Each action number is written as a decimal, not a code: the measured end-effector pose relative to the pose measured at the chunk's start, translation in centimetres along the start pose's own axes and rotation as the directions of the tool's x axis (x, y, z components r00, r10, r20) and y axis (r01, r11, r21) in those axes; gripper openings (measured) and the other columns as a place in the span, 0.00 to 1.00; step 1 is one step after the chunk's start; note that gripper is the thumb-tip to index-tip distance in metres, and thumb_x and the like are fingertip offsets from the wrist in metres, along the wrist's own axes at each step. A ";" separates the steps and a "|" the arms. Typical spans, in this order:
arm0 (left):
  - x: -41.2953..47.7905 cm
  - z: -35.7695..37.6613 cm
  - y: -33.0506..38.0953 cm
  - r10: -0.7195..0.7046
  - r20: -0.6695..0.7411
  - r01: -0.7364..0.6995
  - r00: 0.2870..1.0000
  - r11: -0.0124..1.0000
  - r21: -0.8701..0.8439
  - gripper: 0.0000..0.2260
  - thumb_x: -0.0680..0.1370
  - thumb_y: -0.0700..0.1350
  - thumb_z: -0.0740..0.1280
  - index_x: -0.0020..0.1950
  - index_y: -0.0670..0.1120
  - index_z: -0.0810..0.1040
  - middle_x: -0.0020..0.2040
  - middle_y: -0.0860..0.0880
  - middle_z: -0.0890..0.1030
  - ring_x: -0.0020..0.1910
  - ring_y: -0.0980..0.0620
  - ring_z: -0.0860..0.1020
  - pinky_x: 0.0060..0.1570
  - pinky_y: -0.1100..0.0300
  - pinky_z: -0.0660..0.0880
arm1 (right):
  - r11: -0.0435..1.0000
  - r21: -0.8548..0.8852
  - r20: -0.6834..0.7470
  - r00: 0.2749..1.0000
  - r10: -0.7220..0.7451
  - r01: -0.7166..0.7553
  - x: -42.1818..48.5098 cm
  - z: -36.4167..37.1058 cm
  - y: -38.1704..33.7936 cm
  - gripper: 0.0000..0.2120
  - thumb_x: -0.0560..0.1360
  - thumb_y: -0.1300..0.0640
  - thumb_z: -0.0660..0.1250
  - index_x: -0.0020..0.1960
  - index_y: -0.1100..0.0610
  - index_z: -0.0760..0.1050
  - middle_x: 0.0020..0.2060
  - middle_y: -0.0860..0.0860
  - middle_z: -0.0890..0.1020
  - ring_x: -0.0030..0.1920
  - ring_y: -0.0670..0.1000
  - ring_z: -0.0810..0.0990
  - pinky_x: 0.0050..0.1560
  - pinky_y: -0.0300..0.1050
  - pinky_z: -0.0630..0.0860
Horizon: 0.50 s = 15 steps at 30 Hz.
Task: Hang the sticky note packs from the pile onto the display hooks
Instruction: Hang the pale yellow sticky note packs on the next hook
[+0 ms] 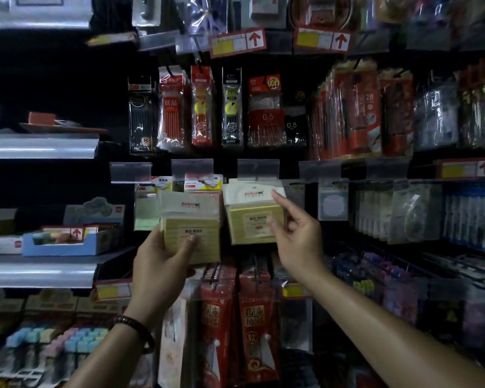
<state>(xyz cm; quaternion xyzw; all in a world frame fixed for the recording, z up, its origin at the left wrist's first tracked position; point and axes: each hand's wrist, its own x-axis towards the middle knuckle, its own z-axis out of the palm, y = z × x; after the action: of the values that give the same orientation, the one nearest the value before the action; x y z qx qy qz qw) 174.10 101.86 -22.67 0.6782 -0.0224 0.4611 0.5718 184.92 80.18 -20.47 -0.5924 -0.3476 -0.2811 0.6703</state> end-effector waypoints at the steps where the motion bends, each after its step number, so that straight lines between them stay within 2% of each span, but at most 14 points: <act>1: 0.0 -0.1 -0.1 -0.003 0.004 0.003 1.000 1.000 0.009 0.11 0.81 0.44 0.74 0.62 0.51 0.81 0.54 0.50 0.87 0.50 0.49 0.88 0.42 0.49 0.87 | 1.000 -0.015 -0.023 1.000 -0.021 0.021 0.2 0.1 0.0 0.26 0.82 0.67 0.70 0.75 0.46 0.77 0.58 0.40 0.87 0.57 0.47 0.87 0.59 0.45 0.84; 5: 0.0 -0.3 -0.1 -0.001 0.037 -0.001 0.999 0.998 0.055 0.10 0.81 0.44 0.74 0.61 0.53 0.81 0.53 0.52 0.87 0.50 0.52 0.87 0.41 0.55 0.86 | 0.996 -0.065 -0.063 0.995 -0.072 0.067 1.1 0.8 0.3 0.26 0.82 0.66 0.70 0.75 0.45 0.77 0.63 0.47 0.86 0.61 0.45 0.86 0.59 0.44 0.85; 6: 0.0 -0.4 -0.1 0.000 0.045 -0.003 0.999 0.998 0.062 0.10 0.81 0.45 0.74 0.60 0.54 0.81 0.53 0.52 0.87 0.50 0.52 0.87 0.41 0.54 0.86 | 0.994 -0.085 -0.064 0.995 -0.079 0.073 1.4 0.9 0.4 0.26 0.82 0.65 0.70 0.75 0.43 0.77 0.63 0.48 0.85 0.61 0.45 0.85 0.58 0.45 0.85; 8: 0.2 -0.5 -0.2 0.004 0.054 -0.009 0.999 0.997 0.076 0.09 0.81 0.46 0.74 0.60 0.54 0.81 0.53 0.51 0.88 0.50 0.51 0.88 0.44 0.49 0.87 | 0.989 -0.125 -0.066 0.994 -0.088 0.079 2.0 1.1 0.6 0.27 0.82 0.65 0.71 0.74 0.40 0.76 0.65 0.47 0.85 0.63 0.46 0.85 0.60 0.48 0.85; 10: 0.2 -0.5 -0.2 0.013 0.054 -0.018 0.998 0.996 0.091 0.08 0.81 0.46 0.74 0.59 0.54 0.81 0.52 0.52 0.88 0.49 0.51 0.88 0.44 0.49 0.87 | 0.982 -0.169 -0.081 0.992 -0.097 0.082 2.3 1.3 0.9 0.28 0.82 0.64 0.71 0.74 0.39 0.76 0.68 0.43 0.83 0.66 0.45 0.83 0.62 0.51 0.85; 13: 0.1 -0.3 -0.4 0.026 0.068 -0.033 0.997 0.995 0.097 0.08 0.81 0.45 0.74 0.58 0.56 0.81 0.52 0.53 0.88 0.49 0.52 0.88 0.44 0.50 0.87 | 0.974 -0.211 -0.104 0.989 -0.104 0.081 2.7 1.6 1.7 0.27 0.82 0.64 0.71 0.75 0.42 0.76 0.69 0.39 0.81 0.68 0.43 0.80 0.66 0.50 0.82; 15: 0.1 -0.1 -0.5 0.023 0.082 -0.031 0.996 0.995 0.092 0.08 0.81 0.45 0.75 0.58 0.56 0.81 0.51 0.52 0.88 0.49 0.51 0.88 0.45 0.48 0.87 | 0.965 -0.255 -0.101 0.990 -0.095 0.067 3.0 1.6 1.9 0.26 0.82 0.65 0.71 0.75 0.46 0.76 0.68 0.41 0.81 0.69 0.43 0.80 0.69 0.47 0.80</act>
<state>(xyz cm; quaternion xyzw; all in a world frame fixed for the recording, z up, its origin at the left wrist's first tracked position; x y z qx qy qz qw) 174.33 102.17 -22.99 0.7217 -0.0331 0.4417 0.5319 188.00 82.16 -19.09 -0.6408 -0.2949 -0.3830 0.5964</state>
